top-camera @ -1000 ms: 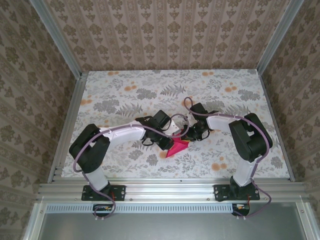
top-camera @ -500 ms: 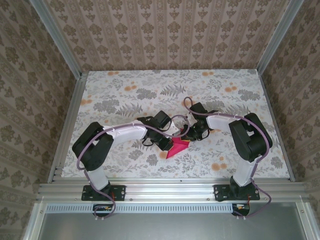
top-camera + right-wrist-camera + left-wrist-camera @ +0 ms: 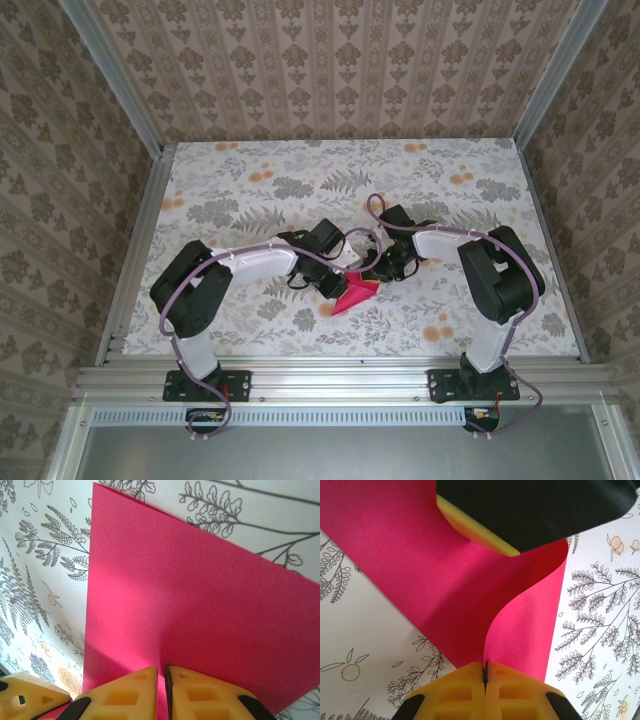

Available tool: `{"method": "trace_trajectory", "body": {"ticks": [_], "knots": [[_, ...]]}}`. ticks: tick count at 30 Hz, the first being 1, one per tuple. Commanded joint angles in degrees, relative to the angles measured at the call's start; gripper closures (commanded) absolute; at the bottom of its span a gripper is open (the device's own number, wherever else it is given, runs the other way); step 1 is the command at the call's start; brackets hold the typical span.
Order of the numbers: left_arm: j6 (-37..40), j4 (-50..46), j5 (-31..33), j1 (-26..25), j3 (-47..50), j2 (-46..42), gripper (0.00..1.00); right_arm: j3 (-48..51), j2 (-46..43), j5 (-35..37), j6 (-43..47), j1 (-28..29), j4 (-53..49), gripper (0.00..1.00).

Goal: Fold a paper plane with a square sheet of paper (pick it up from the middle)
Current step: Third fold the triangle at the center of the table.

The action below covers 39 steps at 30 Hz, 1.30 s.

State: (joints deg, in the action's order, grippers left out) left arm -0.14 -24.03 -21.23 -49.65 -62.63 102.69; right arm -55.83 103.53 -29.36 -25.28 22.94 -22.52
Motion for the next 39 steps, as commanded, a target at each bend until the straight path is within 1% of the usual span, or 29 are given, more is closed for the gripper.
{"method": "trace_trajectory", "body": {"ticks": [1, 12, 19, 22, 30, 39], "knots": [[1.9, -0.9, -0.3, 0.7, -1.6, 1.4, 0.99, -0.6, 1.1, 1.2, -0.2, 0.3, -1.8, 0.85], [0.5, -0.2, -0.6, 0.7, -0.1, 1.5, 0.98, -1.2, 0.4, 1.9, -0.1, 0.3, -2.6, 0.83], [-0.1, 0.2, -1.3, 0.7, 0.7, 1.2, 0.99, -0.6, -4.2, 1.9, -2.4, -0.2, -0.2, 0.82], [-0.2, 0.2, -1.8, 0.7, 0.4, 1.4, 0.98, -0.8, -4.8, 2.7, -3.5, -0.4, 0.5, 0.81], [0.3, -0.3, -2.3, 0.7, -0.1, 1.7, 0.98, -2.2, -0.2, 6.8, -4.5, -0.5, 0.5, 0.81], [-0.2, -0.3, -2.3, 0.7, -0.1, 2.0, 0.97, -2.3, 1.8, 7.1, -3.5, -0.5, -0.2, 0.85]]}}
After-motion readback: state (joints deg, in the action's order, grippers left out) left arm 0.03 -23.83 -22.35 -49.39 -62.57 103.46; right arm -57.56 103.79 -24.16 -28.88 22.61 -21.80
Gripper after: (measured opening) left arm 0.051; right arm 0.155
